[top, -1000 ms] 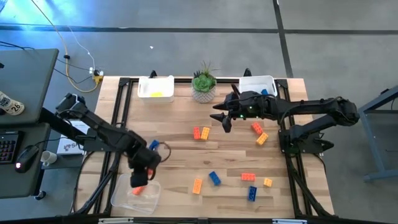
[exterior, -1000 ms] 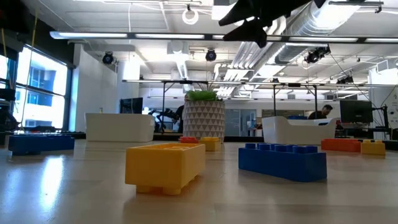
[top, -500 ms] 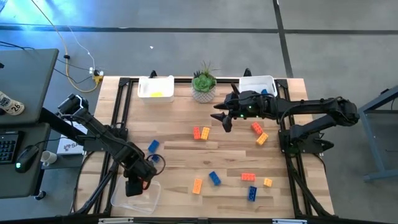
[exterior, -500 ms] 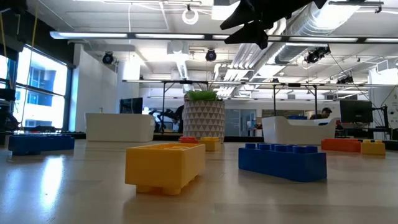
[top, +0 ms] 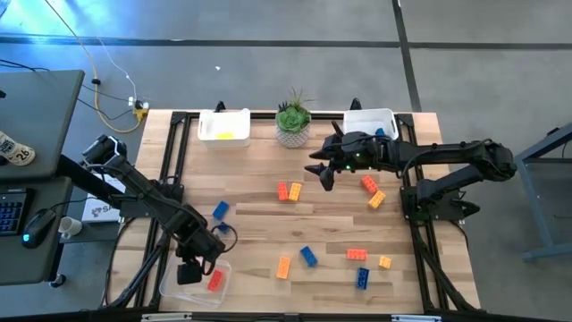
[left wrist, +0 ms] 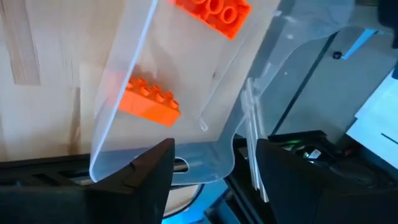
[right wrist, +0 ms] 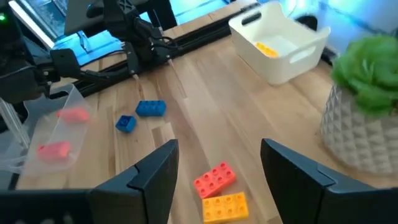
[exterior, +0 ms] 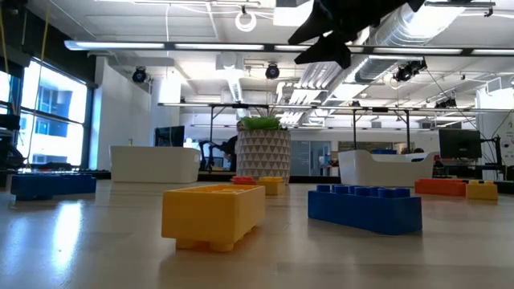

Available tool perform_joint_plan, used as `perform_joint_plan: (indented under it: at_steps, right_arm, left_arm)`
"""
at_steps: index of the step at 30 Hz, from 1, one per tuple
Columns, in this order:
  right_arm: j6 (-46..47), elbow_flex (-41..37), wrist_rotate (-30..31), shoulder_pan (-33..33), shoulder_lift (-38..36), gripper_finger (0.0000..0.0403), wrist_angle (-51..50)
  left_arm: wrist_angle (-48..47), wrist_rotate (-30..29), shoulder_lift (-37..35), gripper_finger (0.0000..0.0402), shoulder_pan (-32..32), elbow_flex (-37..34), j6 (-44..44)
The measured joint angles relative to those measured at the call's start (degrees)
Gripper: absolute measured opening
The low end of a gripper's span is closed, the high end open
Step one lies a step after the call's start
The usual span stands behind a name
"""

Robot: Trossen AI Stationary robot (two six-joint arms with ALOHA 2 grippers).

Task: Sort & place blocks by color
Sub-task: Put the blue game piece into the right white bin

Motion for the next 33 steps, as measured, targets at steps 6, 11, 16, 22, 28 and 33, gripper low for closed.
perform_joint_plan:
  at_steps: [6,11,16,22,28,33]
  right_arm:
    - [5.1,0.0,-3.7,0.0,0.0,0.0215,-1.3]
    - [4.8,1.6,-6.2,0.1,0.0,0.0215,-1.0]
    - [-0.9,7.4,-3.9,2.8,0.0,0.0215,-3.5]
    - [3.6,15.9,2.9,6.3,2.7,0.0215,-14.6]
    - [12.4,23.3,4.0,10.3,8.6,0.0215,-24.9]
    - [20.3,28.2,0.6,12.6,15.2,0.0215,-34.0]
  left_arm:
    - [0.2,-3.5,-4.3,0.0211,1.3,2.1,0.8]
    - [-0.4,-9.7,-10.3,0.0211,5.7,2.5,4.0]
    - [0.2,-23.4,-16.3,0.0211,12.0,2.5,9.1]
    - [1.9,-40.8,-20.1,0.0211,20.8,2.5,12.1]
    - [5.8,-48.2,-21.0,0.0211,28.0,2.4,12.0]
    - [10.1,-48.9,-20.7,0.0211,32.2,2.4,15.0]
